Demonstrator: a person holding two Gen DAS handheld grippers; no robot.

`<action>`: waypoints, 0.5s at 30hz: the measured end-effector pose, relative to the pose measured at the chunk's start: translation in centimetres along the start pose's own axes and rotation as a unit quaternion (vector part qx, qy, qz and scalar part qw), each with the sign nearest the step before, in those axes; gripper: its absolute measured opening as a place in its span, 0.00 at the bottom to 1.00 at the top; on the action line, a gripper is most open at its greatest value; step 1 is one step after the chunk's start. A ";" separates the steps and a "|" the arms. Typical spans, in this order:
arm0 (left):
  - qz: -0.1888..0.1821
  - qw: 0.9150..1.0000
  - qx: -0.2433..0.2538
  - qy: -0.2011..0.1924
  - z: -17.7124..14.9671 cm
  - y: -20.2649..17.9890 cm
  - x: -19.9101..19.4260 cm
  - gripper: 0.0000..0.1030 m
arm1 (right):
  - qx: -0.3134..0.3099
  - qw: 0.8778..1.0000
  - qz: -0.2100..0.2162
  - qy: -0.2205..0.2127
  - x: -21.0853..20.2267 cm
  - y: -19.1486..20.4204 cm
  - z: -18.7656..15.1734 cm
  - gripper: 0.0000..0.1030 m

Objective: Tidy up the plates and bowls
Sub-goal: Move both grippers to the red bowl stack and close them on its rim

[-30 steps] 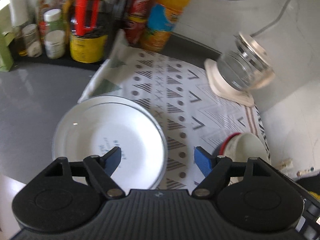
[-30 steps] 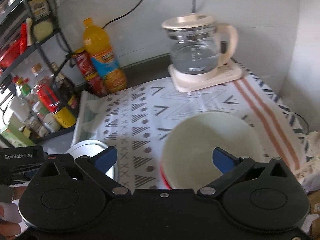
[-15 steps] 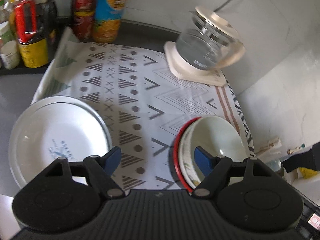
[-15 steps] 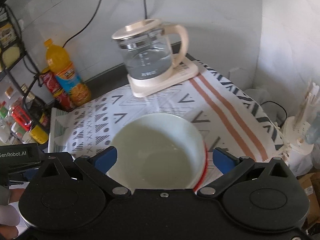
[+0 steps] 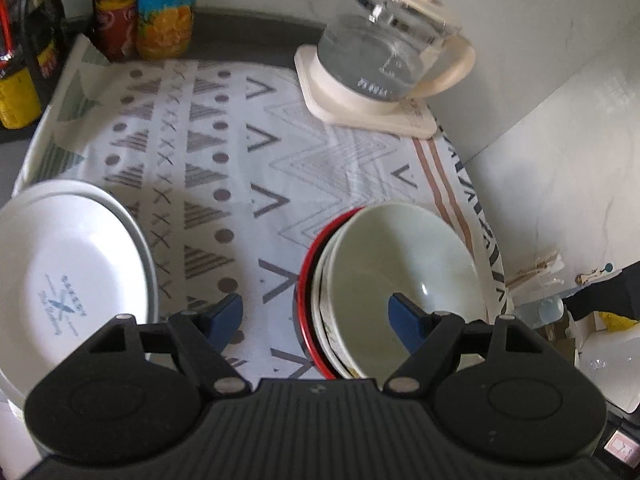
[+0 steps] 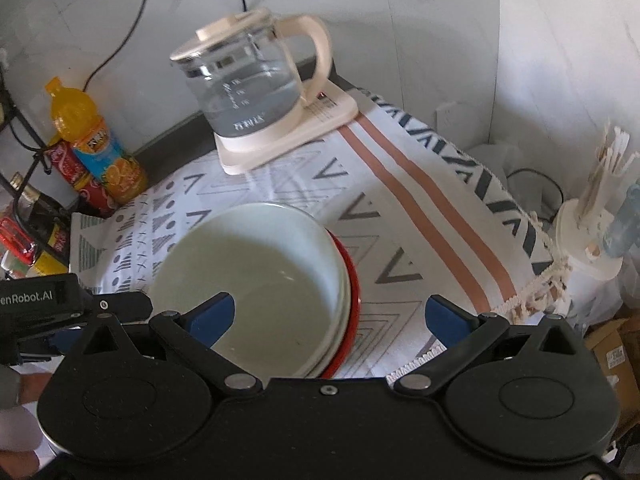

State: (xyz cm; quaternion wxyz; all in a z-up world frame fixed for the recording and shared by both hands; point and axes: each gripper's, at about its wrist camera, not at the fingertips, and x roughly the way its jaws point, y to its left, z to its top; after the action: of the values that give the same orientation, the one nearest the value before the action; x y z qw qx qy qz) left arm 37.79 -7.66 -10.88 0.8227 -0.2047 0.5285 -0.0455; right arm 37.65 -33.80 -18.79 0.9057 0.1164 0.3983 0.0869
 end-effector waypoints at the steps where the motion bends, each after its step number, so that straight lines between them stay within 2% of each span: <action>1: -0.001 1.000 -0.002 0.005 0.0 0.0 0.4 0.75 | 0.004 1.000 0.003 0.004 0.3 -0.2 0.0 0.97; 3: -0.003 1.000 -0.003 0.010 -0.1 -0.1 1.2 0.74 | 0.007 1.000 0.006 0.014 1.1 -0.6 0.0 0.93; 5: -0.002 1.000 -0.007 0.012 -0.1 -0.1 1.8 0.71 | 0.006 1.000 0.004 0.026 2.0 -0.8 -0.2 0.83; 11: -0.007 0.999 -0.012 0.033 0.1 0.0 3.6 0.48 | 0.011 0.998 0.012 0.061 4.2 -1.4 -0.5 0.62; 13: -0.003 0.999 -0.020 0.042 0.1 0.2 4.3 0.38 | 0.014 0.998 0.011 0.062 4.6 -1.5 -0.4 0.59; 15: -0.010 0.998 -0.028 0.051 0.0 0.4 4.9 0.31 | 0.013 0.998 0.010 0.067 5.1 -1.6 -0.5 0.58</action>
State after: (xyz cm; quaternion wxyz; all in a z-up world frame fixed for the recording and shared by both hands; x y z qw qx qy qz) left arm 39.93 -8.75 -15.20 0.7882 -0.2305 0.5685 -0.0491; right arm 40.82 -33.96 -23.13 0.8746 0.1258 0.4577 0.0985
